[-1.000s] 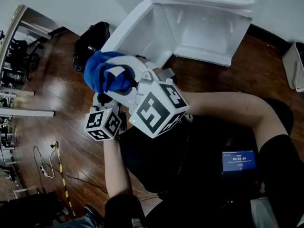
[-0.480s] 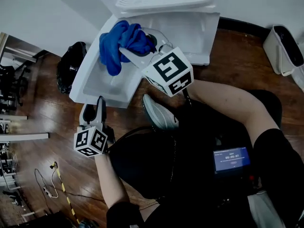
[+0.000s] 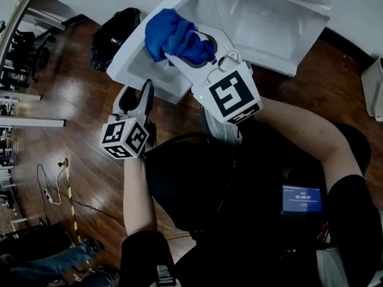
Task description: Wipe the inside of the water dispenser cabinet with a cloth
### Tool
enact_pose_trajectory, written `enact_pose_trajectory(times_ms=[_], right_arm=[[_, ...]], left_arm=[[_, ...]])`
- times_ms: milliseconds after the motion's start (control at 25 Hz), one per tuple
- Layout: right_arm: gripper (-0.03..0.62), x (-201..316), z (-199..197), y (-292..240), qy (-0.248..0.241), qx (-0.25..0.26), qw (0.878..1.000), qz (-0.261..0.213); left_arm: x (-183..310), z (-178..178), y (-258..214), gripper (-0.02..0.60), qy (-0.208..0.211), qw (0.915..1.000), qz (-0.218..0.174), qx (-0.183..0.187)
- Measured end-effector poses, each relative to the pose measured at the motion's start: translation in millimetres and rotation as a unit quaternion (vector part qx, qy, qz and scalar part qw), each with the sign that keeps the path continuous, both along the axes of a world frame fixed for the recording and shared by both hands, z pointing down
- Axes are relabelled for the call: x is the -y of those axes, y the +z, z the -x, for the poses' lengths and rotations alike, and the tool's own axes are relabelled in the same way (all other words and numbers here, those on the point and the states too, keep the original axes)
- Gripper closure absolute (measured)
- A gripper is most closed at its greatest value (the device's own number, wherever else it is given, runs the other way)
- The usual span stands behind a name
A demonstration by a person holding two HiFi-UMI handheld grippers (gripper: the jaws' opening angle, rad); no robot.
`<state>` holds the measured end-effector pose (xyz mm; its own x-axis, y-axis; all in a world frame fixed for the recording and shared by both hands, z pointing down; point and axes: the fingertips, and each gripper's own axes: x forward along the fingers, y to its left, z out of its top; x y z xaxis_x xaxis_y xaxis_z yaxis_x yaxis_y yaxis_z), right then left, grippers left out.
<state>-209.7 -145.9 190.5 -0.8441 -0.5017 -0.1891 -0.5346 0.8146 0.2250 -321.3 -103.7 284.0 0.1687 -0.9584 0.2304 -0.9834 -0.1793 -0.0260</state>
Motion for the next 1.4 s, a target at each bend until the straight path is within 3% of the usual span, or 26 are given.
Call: enact_pose_trajectory(times_ms=[160,320,440,560,640,720,840,960,1080,1240,1400], right_arm=[[0.402,-70.4,55.8,7.2,-0.101,-0.042,0.994,-0.023],[0.402,-76.6,64.6,11.7,-0.109,-0.047,0.993,-0.027],[0.401,-33.8,38.1,20.6,-0.07,-0.022,0.997,0.002],[0.401,34.2,-9.6,38.0,0.022,0.0,0.999,0.048],[0.402,76.4,-43.0,49.3,0.089,0.012,0.993,0.074],[0.402,102.3,-70.7,53.2,0.135,0.027,0.987,0.077],[0.402,107.4,-83.5,40.4,0.15,0.041,0.986,0.056],[0.402,91.1,-54.7,37.1,0.116,0.018,0.992,0.052],[0.401,42.3,0.6,44.1,0.036,-0.025,0.998,0.034],[0.401,-29.9,56.3,53.5,-0.061,-0.065,0.996,0.01],[0.401,-32.6,64.9,62.7,-0.06,-0.075,0.995,-0.009]], left_arm=[[-0.2,5.7,0.4,0.391,-0.003,1.0,-0.002,-0.002],[-5.1,9.7,0.2,0.391,-0.004,1.0,-0.003,-0.001],[-4.8,10.2,-2.2,0.391,-0.003,1.0,-0.005,0.002],[-3.5,7.9,-2.4,0.391,0.001,1.0,-0.004,0.002],[-6.0,7.7,-1.3,0.391,0.0,1.0,-0.003,0.001],[-7.8,6.9,-0.9,0.391,-0.001,1.0,-0.003,0.0],[-5.9,4.6,-2.7,0.391,0.0,1.0,-0.005,0.0],[-3.4,5.7,-2.9,0.391,-0.002,1.0,-0.006,0.0],[-3.3,6.5,-2.4,0.391,-0.005,1.0,-0.006,-0.003],[-1.6,3.6,-4.4,0.391,0.004,0.9999,-0.011,-0.006],[-3.0,3.6,-5.4,0.391,0.005,0.9999,-0.012,-0.008]])
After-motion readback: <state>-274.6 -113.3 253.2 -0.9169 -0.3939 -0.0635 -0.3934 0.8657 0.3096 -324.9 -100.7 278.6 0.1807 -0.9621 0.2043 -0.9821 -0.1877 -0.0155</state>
